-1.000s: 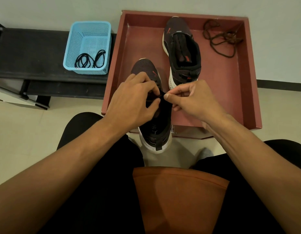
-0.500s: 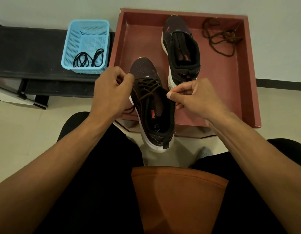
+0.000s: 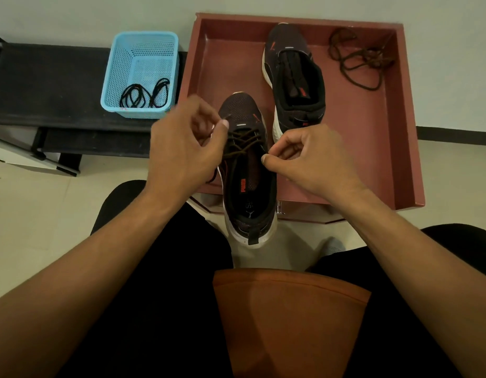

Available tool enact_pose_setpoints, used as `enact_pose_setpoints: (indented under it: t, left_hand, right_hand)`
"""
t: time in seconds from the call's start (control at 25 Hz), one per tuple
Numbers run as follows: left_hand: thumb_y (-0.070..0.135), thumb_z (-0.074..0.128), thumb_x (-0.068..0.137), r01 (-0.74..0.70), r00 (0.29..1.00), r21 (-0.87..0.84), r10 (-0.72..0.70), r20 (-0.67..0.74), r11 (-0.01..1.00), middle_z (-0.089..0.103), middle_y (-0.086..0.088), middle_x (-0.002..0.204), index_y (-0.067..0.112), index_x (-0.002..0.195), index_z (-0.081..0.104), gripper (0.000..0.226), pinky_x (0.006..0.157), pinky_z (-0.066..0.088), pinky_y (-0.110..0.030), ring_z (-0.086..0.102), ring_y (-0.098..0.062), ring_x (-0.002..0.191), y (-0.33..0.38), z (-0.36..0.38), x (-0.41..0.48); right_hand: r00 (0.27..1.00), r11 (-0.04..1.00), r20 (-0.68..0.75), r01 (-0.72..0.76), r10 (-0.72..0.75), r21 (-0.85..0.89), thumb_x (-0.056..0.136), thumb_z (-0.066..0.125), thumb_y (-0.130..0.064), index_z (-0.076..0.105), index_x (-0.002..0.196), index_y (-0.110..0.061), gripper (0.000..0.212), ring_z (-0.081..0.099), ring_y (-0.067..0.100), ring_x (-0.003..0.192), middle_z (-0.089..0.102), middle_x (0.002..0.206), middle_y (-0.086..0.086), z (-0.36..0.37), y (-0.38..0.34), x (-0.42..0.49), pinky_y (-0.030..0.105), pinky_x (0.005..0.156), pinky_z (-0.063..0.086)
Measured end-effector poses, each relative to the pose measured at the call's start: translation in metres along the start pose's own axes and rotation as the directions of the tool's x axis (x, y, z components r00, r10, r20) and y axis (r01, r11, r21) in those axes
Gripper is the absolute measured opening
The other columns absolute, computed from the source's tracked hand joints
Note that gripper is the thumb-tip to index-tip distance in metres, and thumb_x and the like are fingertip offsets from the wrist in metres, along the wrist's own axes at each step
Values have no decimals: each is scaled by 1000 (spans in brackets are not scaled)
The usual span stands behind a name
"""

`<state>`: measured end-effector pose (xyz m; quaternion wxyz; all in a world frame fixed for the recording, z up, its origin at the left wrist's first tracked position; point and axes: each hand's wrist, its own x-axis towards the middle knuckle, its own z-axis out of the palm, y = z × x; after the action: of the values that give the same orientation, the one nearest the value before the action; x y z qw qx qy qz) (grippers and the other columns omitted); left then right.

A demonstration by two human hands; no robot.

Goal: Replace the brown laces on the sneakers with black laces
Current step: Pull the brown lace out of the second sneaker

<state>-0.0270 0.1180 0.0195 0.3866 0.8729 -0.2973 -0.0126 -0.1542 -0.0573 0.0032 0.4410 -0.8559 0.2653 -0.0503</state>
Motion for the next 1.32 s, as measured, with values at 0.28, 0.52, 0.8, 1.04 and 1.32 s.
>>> enact_pose_setpoints:
  t: [0.28,0.52,0.8,1.04,1.32]
  left_hand:
    - [40,79,86,-124,971,110,98,220,986,59,11,79,24,92,66,22,67,48,-24,55,-3,67,-3,3,-8]
    - [52,78,85,-78,981,258,27,194,963,58,12,56,28,65,62,35,66,56,-31,59,-6,57,4,-1,-16]
    - [51,71,91,-44,962,271,-32,270,962,66,12,63,25,86,82,29,73,59,-31,65,-6,62,8,-2,-17]
    - [38,76,87,-15,970,275,-53,238,961,66,9,60,18,77,80,23,81,61,-38,67,-11,63,4,-2,-16]
    - [35,77,87,20,975,228,-70,212,973,62,18,63,21,90,83,16,81,58,-28,65,-2,65,1,-5,-15]
  right_hand:
    - [989,986,-25,142,-144,-84,82,83,-30,73,91,-26,14,62,-3,65,69,76,-12,7,0,1,9,64,47]
    - [961,954,-47,265,-273,-139,86,78,-29,74,102,-30,17,57,4,67,62,83,-12,15,0,8,35,68,59]
    - [924,837,91,376,-372,-397,95,72,-39,78,112,-33,19,55,11,103,58,108,-8,22,-16,22,36,81,55]
    - [935,890,-61,309,-348,-334,94,74,-33,76,96,-25,8,57,4,89,61,99,-11,24,-12,23,19,76,44]
    - [944,929,-188,205,-271,-309,89,69,-24,73,91,-22,6,61,7,75,65,88,-9,5,-6,17,33,72,57]
